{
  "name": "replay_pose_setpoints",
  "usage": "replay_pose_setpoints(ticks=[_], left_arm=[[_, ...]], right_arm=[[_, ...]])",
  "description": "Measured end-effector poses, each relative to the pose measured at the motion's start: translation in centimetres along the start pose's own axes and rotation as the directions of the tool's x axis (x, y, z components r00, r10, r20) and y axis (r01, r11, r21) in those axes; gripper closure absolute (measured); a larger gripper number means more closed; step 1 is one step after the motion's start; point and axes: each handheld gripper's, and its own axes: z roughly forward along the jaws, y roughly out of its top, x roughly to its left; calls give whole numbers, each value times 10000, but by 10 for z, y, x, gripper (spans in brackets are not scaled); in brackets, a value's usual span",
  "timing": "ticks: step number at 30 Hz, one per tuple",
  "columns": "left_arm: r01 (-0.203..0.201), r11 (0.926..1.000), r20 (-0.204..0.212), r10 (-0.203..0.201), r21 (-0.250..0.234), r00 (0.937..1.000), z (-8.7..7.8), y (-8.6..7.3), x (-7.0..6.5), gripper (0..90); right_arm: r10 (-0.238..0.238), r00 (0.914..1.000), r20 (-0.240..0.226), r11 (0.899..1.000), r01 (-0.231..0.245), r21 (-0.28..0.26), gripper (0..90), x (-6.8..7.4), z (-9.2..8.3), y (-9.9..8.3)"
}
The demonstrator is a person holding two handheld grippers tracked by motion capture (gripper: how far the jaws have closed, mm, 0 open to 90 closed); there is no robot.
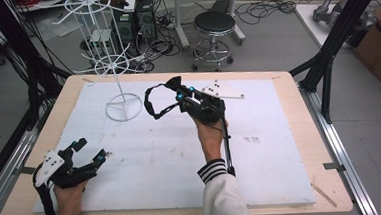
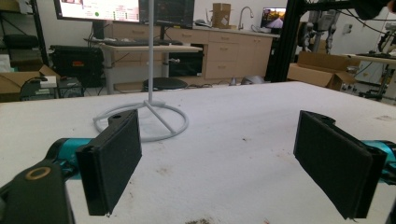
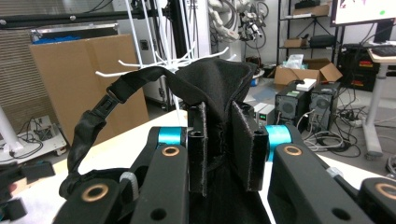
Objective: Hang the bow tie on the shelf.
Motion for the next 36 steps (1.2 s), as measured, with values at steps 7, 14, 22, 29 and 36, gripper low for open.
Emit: replay_pose_setpoints(ticks=[7, 14, 22, 29, 36], left_arm=[[57, 10000, 19, -57, -11, 10000, 0, 0, 0, 154], [-4, 10000, 54, 4, -23, 10000, 0, 0, 0, 154], [59, 10000, 71, -59, -29, 10000, 0, 0, 1, 155], [106, 9999, 76, -106, 8, 9999, 0, 0, 2, 155], [122, 9999, 79, -122, 17, 9999, 0, 0, 2, 154]], right_arm=[[-187, 9997, -161, 9998, 186, -21, 763, 4, 28, 12], [-64, 9997, -241, 10000, 65, 60, 763, 3, 50, 14], [84, 9998, -194, 10000, -83, 34, 764, -3, 74, 16], [433, 9990, -82, 9991, -433, -21, 764, -9, 91, 12], [892, 9960, 29, 9960, -892, -38, 764, -17, 101, 5]])
